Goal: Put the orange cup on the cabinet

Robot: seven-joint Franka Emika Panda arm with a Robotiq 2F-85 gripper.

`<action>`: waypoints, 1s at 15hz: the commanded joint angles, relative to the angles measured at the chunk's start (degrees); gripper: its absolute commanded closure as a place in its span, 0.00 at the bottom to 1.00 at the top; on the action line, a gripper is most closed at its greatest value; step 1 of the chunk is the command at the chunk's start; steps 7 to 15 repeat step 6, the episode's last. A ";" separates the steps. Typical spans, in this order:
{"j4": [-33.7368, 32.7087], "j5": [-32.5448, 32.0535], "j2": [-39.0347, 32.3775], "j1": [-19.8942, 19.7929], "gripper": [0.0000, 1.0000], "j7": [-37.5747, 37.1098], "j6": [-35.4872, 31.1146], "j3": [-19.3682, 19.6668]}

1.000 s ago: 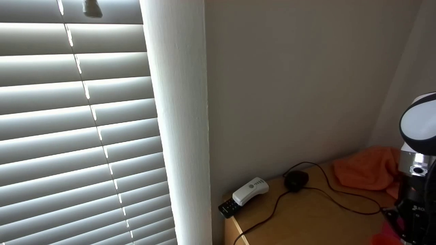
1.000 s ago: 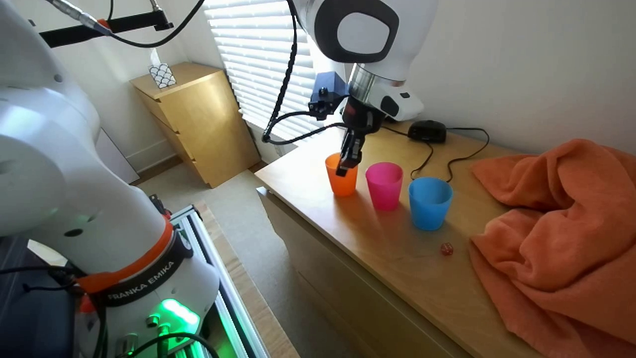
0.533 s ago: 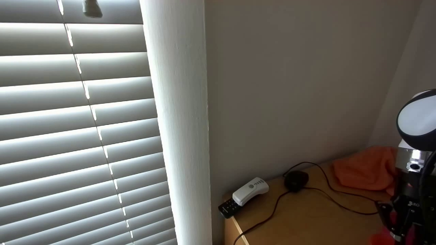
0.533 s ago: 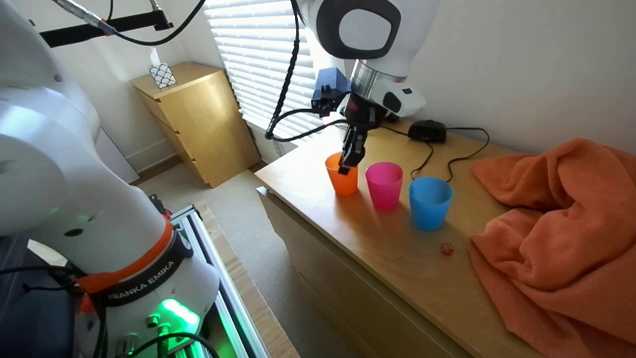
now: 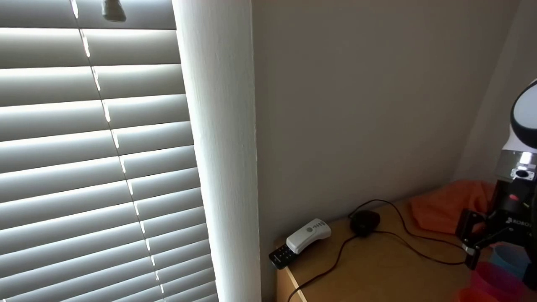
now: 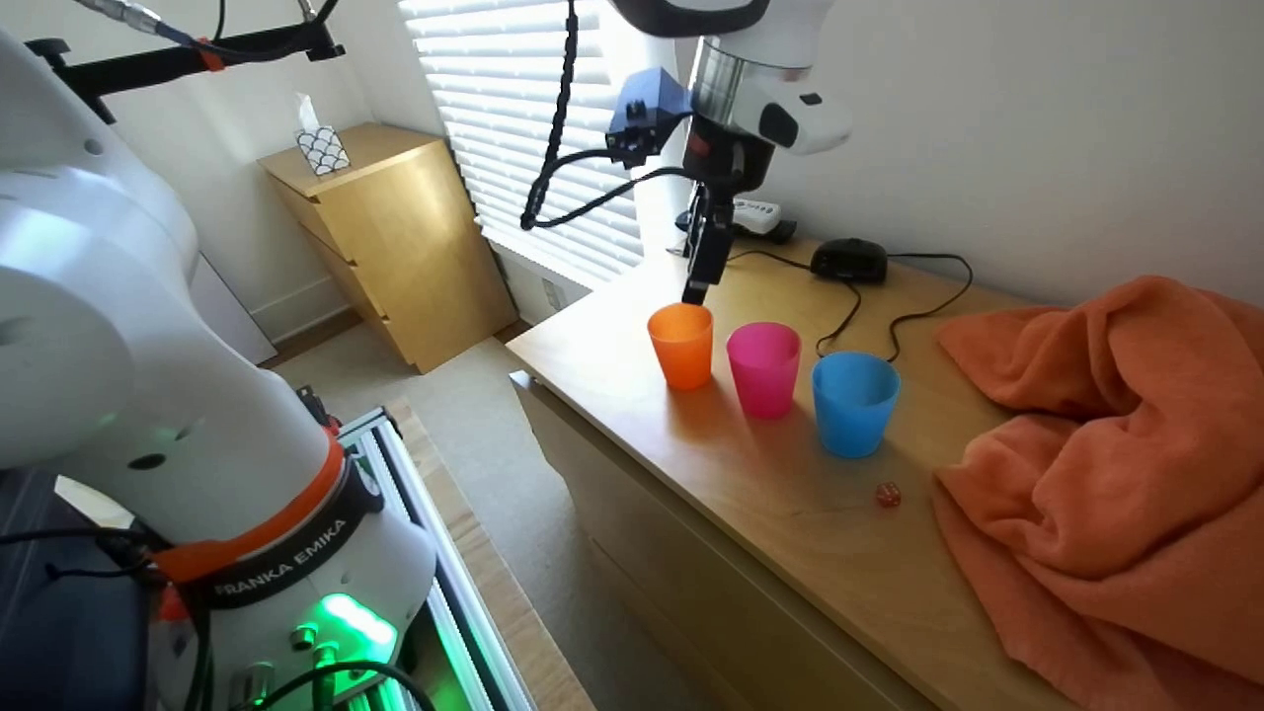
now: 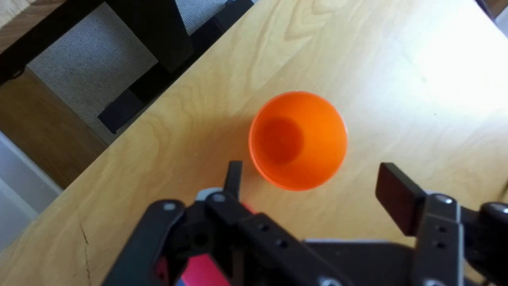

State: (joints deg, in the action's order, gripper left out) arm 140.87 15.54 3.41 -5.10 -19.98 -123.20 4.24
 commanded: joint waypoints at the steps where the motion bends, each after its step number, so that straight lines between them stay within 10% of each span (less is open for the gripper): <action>1: 3.57 -0.95 9.40 0.07 0.00 -3.83 2.93 -0.58; 15: 1.73 -1.00 10.60 -0.40 0.00 -1.87 5.59 -0.80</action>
